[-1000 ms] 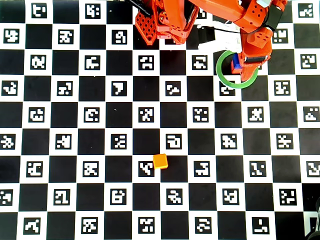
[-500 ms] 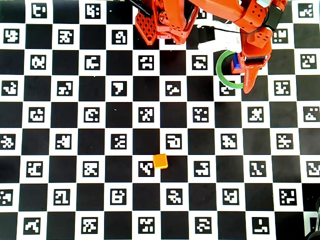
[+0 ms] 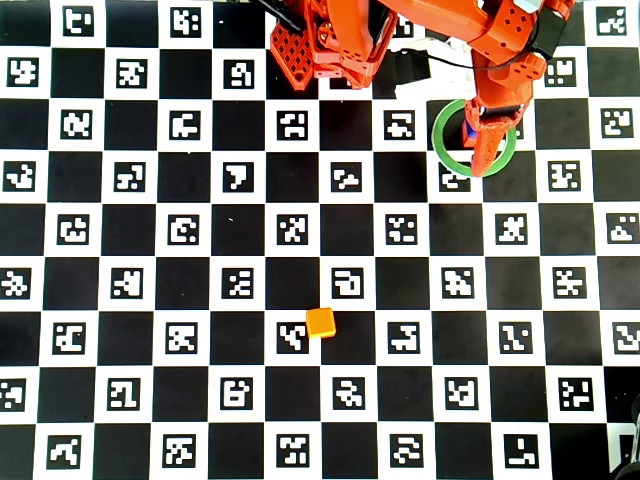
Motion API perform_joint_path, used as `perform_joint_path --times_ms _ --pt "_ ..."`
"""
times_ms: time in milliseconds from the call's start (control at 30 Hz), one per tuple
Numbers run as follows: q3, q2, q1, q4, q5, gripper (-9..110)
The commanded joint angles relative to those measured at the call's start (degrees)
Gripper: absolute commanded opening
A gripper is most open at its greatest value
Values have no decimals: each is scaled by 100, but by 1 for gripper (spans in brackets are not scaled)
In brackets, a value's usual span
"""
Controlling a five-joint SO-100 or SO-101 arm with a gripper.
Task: Grab the red cube then put it in the green circle then put the blue cube on top and finally the orange cube on top
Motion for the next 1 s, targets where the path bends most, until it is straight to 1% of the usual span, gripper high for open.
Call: perform_joint_path --times_ms 0,100,300,533,667,733,900,967 --pt "-554 255 26 264 -35 56" --pt "-809 255 97 475 -132 57" --pt "-1600 255 413 1037 -650 57" --pt "-2742 -53 1310 1749 -2101 57" --pt "-3533 -352 1942 2232 -2540 57" --pt "-3867 -466 2276 2303 -2830 54" --pt "-4632 -835 3261 2329 -3902 42" --pt "-4922 -1090 3639 2364 -4175 42"
